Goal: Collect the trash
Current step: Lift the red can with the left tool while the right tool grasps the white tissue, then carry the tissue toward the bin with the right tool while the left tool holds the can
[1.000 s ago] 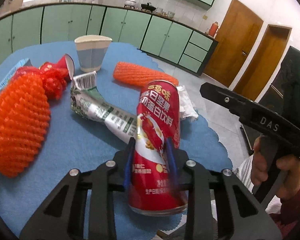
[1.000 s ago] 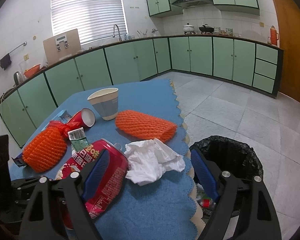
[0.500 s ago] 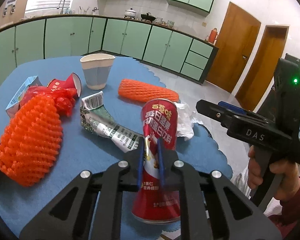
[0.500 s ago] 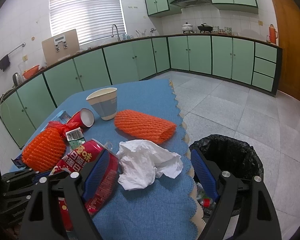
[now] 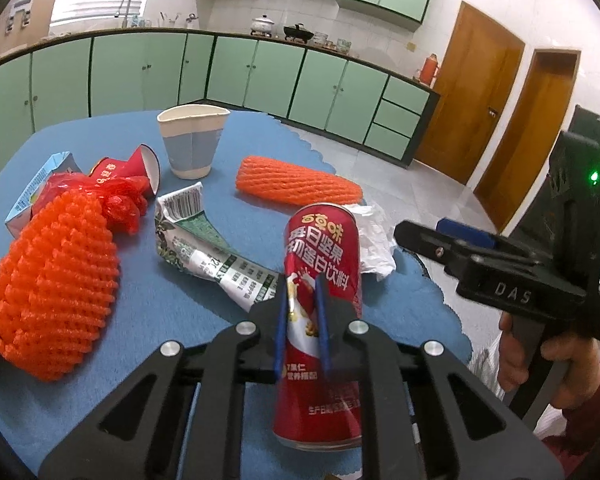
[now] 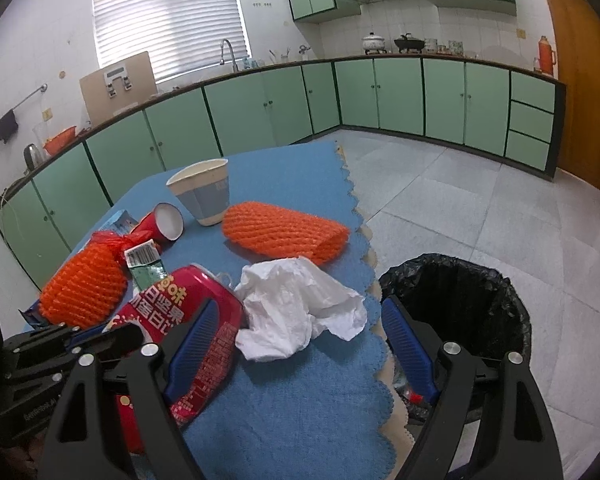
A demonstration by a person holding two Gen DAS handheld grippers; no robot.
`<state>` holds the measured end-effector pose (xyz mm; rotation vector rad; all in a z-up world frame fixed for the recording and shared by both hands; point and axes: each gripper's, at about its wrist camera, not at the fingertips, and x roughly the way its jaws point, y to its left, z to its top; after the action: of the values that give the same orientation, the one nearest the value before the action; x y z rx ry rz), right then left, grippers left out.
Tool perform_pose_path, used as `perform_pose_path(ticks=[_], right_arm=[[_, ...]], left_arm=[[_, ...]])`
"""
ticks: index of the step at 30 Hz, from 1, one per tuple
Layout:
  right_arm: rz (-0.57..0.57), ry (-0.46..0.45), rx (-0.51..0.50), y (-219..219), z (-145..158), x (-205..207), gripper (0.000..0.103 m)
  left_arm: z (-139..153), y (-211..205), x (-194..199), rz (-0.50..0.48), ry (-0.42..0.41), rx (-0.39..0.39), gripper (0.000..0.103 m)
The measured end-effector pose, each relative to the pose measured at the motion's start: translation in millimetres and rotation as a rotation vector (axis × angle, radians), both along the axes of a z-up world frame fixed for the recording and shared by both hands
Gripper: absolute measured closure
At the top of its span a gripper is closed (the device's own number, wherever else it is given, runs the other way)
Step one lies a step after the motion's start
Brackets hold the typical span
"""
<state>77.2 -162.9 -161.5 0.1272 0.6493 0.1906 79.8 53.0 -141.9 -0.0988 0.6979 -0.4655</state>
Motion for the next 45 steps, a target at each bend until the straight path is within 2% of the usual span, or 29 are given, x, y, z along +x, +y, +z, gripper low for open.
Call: perform_pose_path(ticks=[5,15,22,23,24,25,26,30,33,35,40,45], right_arm=[[0.039,0.051,0.016,5.5,-11.1,3.8,0.024],[0.056,0.054,0.001,12.5,-16.6,9.0,0.024],[0.047,0.056,-0.031,13.9,-24.6,25.5,0.024],[0.05,0.063,-0.036,14.8,-26.9,28.2,0.026],[0.059,0.072,-0.035,15.7,-30.4,31.0,0.034],[0.068,0.081,-0.031,16.1,-33.5,32.7,0.04],[0.076,0.092,-0.029,16.1,-36.1,34.2,0.05],[0.114,0.102,-0.023,18.7,-40.2,35.1,0.073],[0.136,0.099,-0.016,21.8,-38.7,31.0,0.077],[0.144,0.093,-0.032,24.7,-38.8,27.7,0.077],[0.138,0.112,0.017,19.1,-38.5,30.0,0.077],[0.139,0.116,0.024,19.1,-37.2,30.0,0.077]], left_arm=[[3.1,0.8,1.8,0.027,-0.036,0.029,0.093],[11.9,18.5,25.4,0.098,-0.089,0.078,0.095],[15.6,23.5,24.4,0.093,-0.061,0.058,0.094],[16.1,24.5,23.2,0.092,-0.055,0.052,0.09],[16.4,25.4,21.6,0.092,-0.05,0.051,0.077],[16.5,26.3,20.1,0.094,-0.048,0.05,0.069],[16.2,27.0,18.6,0.093,-0.046,0.046,0.057],[11.2,28.5,13.2,0.078,-0.006,0.042,0.05],[0.6,27.9,12.8,0.07,0.034,0.04,0.055],[-4.9,27.7,13.2,0.064,0.055,0.021,0.068],[-5.7,23.9,11.5,0.069,0.029,0.023,0.073],[0.6,20.5,6.8,0.084,-0.011,0.037,0.081]])
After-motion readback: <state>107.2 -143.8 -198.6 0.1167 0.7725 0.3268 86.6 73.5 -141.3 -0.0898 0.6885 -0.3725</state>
